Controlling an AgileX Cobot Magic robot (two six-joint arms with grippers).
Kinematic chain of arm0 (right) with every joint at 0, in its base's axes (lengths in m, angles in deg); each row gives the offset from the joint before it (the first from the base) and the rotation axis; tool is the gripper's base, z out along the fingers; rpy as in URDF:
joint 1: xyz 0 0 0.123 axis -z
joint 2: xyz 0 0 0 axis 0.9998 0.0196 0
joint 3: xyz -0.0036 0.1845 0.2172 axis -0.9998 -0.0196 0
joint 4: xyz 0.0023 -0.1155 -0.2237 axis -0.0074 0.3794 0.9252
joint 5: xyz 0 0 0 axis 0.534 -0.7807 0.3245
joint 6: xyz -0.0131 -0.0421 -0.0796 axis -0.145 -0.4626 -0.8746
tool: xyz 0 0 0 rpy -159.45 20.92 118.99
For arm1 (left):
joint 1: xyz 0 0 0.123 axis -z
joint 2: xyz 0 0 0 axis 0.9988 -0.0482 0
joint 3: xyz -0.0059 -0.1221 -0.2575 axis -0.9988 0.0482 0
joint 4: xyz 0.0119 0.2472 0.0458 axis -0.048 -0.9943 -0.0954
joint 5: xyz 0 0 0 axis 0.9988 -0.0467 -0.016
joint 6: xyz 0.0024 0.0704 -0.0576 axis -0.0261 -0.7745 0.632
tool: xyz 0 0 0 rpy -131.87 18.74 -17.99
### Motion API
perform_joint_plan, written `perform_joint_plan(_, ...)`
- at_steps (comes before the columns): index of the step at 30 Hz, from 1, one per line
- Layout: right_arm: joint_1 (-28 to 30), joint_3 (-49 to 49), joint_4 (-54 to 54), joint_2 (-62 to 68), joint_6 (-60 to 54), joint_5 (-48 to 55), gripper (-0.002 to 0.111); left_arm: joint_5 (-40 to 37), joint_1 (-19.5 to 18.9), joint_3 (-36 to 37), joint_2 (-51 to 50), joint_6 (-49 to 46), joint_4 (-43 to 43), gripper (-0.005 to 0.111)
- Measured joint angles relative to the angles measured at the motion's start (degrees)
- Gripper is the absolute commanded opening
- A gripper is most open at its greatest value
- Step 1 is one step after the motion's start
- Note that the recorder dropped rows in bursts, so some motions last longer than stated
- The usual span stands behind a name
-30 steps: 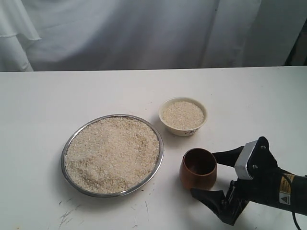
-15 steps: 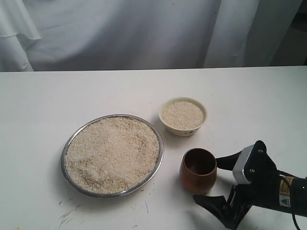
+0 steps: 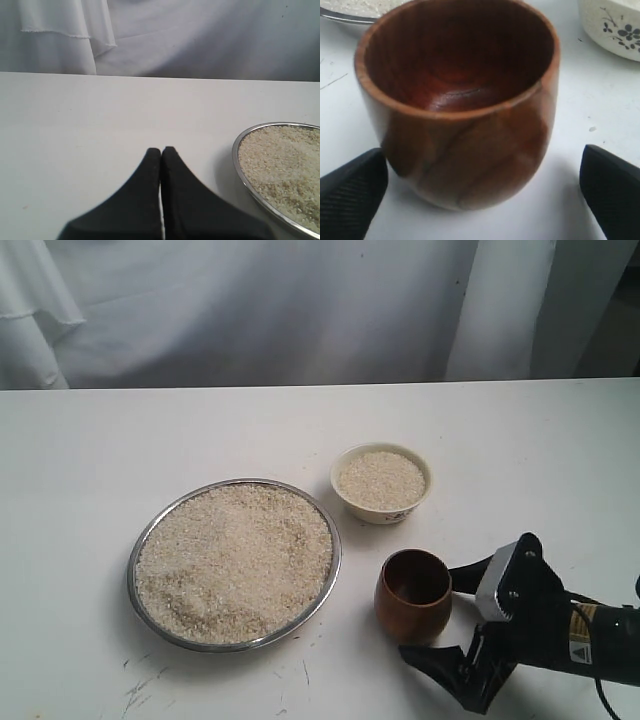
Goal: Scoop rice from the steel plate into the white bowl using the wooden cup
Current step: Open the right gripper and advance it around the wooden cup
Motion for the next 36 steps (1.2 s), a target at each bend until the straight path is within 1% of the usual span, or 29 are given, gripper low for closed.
perform_joint_plan(8, 0.0, 1.7, 0.1, 2.8, -0.1, -2.1, 0.095, 0.0, 0.0, 0.0, 0.0, 0.0, 0.0, 0.0)
perform_joint_plan(15, 0.0, 1.7, -0.3, 5.2, -2.8, -5.7, 0.095, 0.0, 0.0, 0.0, 0.0, 0.0, 0.0, 0.0)
perform_joint_plan(36, 0.0, 1.7, -1.1, 5.3, -3.0, -5.7, 0.095, 0.0, 0.0, 0.0, 0.0, 0.0, 0.0, 0.0)
